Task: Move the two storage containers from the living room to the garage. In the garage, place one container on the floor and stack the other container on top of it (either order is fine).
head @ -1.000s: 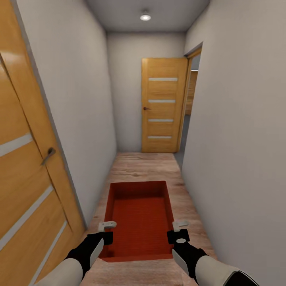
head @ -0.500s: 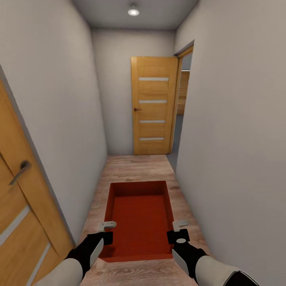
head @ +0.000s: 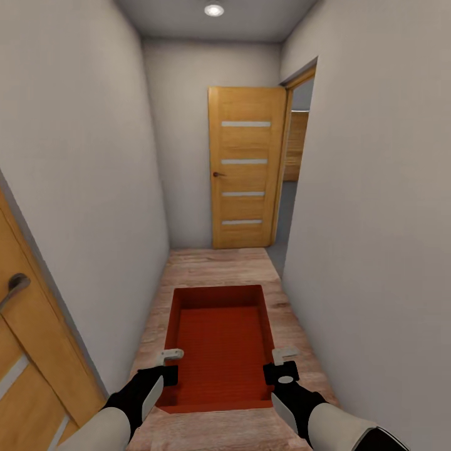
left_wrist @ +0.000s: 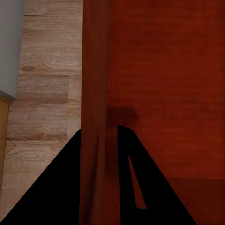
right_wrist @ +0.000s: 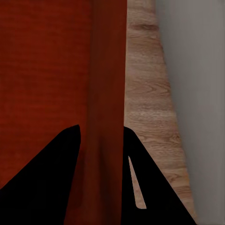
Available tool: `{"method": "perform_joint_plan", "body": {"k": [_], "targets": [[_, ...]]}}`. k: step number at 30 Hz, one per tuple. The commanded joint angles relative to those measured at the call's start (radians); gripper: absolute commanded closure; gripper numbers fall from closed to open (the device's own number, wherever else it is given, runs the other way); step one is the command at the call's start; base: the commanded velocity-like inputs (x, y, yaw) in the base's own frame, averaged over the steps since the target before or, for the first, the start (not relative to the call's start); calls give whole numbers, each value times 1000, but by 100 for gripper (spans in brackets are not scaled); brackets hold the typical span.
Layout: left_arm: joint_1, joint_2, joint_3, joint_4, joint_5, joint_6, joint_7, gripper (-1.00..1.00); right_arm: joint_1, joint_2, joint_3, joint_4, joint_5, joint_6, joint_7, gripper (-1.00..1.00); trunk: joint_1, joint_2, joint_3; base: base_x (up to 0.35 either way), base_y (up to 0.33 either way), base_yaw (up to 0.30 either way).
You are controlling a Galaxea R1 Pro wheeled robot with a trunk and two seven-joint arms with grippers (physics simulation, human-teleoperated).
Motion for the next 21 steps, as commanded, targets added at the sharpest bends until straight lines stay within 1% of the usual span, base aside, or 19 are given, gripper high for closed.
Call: {"method": "perform_joint_plan", "body": {"k": [1, 5, 21], "targets": [[1, 36, 5, 1, -12, 7, 6, 100, -2, -8, -37, -2, 14, -14, -4, 100, 1, -1, -1, 322, 89, 0], [1, 36, 5, 1, -12, 7, 6, 100, -2, -8, -37, -2, 14, -14, -4, 100, 1, -1, -1, 322, 46, 0], [1, 37, 5, 1, -12, 7, 4, 100, -2, -8, -37, -2, 14, -14, -4, 100, 1, -1, -1, 322, 1, 0]]}}
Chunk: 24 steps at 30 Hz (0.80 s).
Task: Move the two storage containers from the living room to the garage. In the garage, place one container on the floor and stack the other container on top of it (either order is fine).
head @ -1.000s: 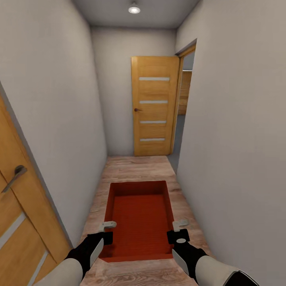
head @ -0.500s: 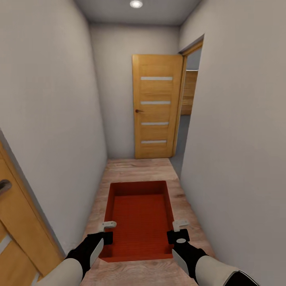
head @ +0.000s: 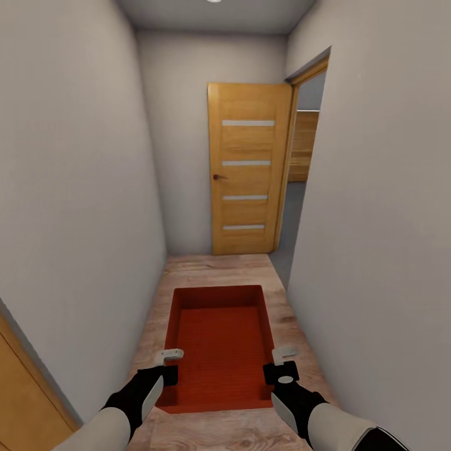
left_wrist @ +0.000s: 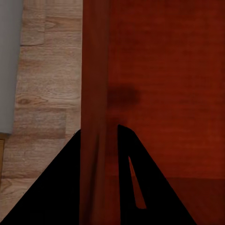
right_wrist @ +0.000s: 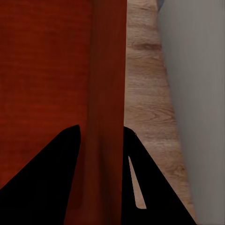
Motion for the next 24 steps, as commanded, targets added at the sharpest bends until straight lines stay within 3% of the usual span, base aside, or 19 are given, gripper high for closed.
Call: {"method": "perform_joint_plan", "body": {"k": [1, 24], "targets": [[1, 37, 4, 1, -10, 7, 6, 100, -2, -9, -36, -3, 14, -14, -3, 100, 1, -1, -1, 322, 0, 0], [1, 37, 4, 0, -10, 7, 6, 100, -2, -9, -36, -3, 14, -14, -3, 100, 1, -1, -1, 322, 0, 0]]}}
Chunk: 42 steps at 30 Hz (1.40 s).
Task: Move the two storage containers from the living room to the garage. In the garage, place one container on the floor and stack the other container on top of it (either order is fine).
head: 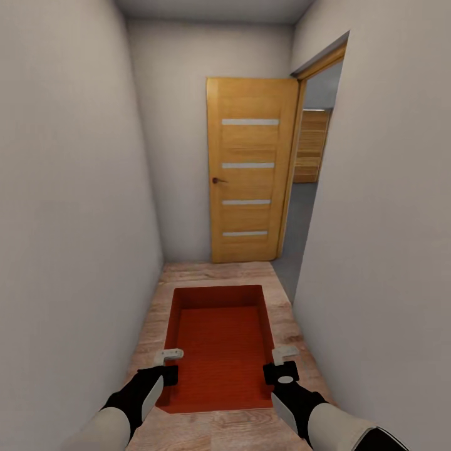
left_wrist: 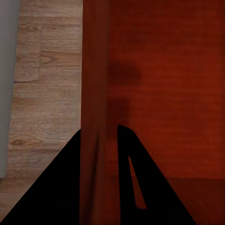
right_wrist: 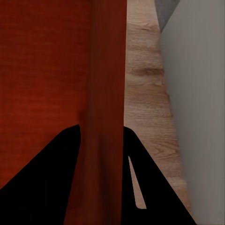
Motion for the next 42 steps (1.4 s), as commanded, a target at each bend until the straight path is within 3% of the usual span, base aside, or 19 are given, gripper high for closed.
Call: {"method": "perform_joint_plan", "body": {"k": [1, 42], "targets": [[0, 37, 4, 1, -10, 7, 6, 100, -2, -9, -36, -3, 14, -12, -3, 100, 1, -1, -1, 322, 0, 0], [0, 45, 4, 1, -10, 7, 6, 100, -2, -9, -36, -3, 14, -12, -3, 100, 1, -1, -1, 322, 0, 0]]}}
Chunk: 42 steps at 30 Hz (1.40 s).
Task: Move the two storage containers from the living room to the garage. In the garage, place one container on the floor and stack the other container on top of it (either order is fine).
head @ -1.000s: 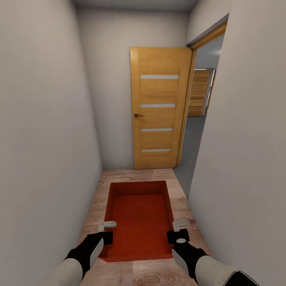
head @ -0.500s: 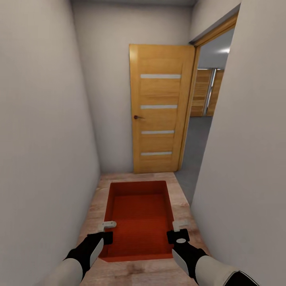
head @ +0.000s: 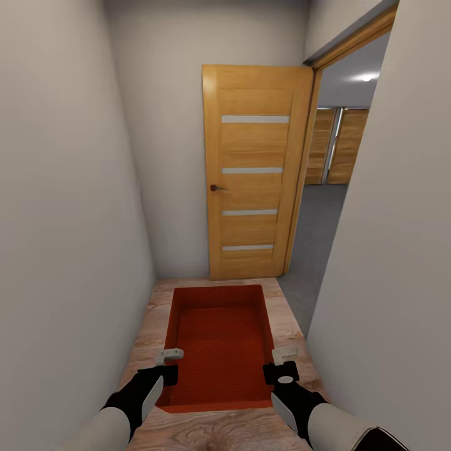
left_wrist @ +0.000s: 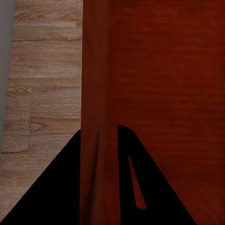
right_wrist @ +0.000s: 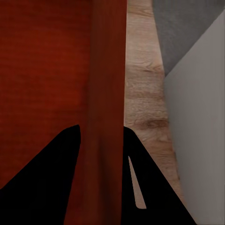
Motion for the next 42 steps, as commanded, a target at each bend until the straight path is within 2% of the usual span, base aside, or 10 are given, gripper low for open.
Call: {"method": "perform_joint_plan", "body": {"k": [1, 42], "targets": [[0, 45, 4, 1, -10, 7, 6, 100, -2, -9, -36, -3, 14, -12, -3, 100, 1, -1, -1, 322, 0, 0], [0, 45, 4, 1, -10, 6, 6, 100, -2, -9, -36, -3, 14, -12, -3, 100, 1, -1, -1, 322, 0, 0]]}}
